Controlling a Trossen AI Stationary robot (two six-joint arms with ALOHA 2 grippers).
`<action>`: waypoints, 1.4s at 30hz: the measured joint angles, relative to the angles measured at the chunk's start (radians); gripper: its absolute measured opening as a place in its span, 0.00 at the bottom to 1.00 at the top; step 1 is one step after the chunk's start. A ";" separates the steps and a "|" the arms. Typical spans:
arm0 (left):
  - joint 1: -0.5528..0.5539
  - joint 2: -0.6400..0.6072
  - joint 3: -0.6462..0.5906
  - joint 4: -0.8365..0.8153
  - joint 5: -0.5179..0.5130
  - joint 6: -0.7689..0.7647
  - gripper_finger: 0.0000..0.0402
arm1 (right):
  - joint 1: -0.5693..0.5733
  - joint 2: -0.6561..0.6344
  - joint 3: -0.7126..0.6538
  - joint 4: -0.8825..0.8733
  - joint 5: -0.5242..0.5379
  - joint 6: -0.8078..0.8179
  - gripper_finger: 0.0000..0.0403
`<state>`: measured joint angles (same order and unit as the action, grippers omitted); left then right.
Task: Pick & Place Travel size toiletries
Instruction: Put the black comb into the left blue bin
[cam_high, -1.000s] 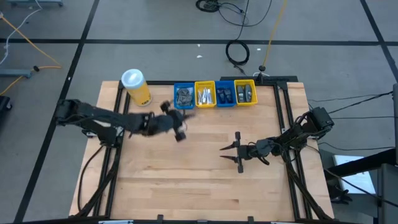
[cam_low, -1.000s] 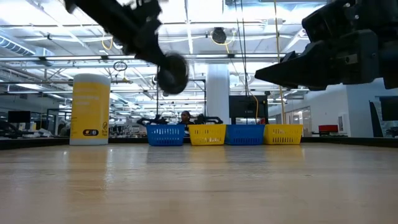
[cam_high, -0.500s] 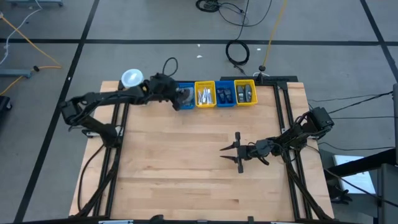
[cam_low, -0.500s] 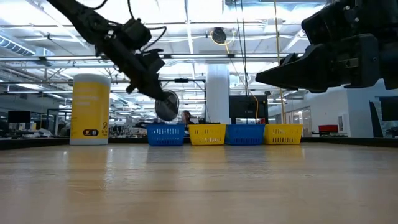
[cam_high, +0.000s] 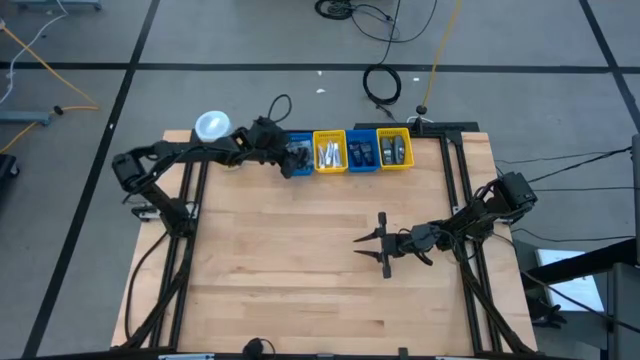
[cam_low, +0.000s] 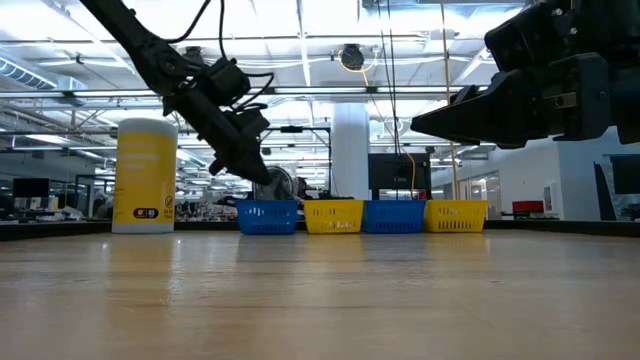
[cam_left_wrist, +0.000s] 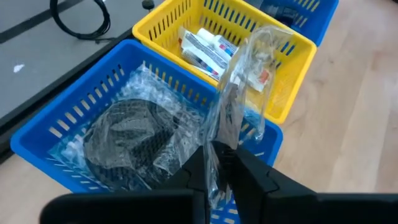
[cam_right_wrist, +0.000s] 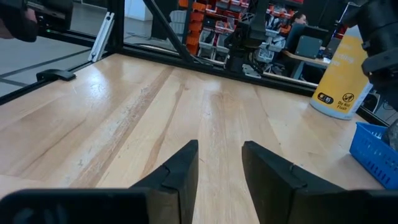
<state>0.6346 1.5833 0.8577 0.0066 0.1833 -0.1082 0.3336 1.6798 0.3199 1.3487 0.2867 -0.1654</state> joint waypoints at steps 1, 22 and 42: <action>0.000 0.000 0.000 0.000 0.000 0.008 0.10 | 0.000 0.000 0.000 0.000 0.000 0.000 0.29; 0.073 0.000 0.040 -0.047 -0.025 -0.007 0.56 | 0.000 0.000 0.000 0.000 0.000 0.000 0.29; -0.009 0.001 0.160 -0.177 -0.229 0.076 0.04 | 0.000 0.000 0.000 0.000 0.000 0.000 0.29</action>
<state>0.6258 1.5841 1.0180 -0.1703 -0.0457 -0.0323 0.3336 1.6798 0.3199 1.3491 0.2868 -0.1655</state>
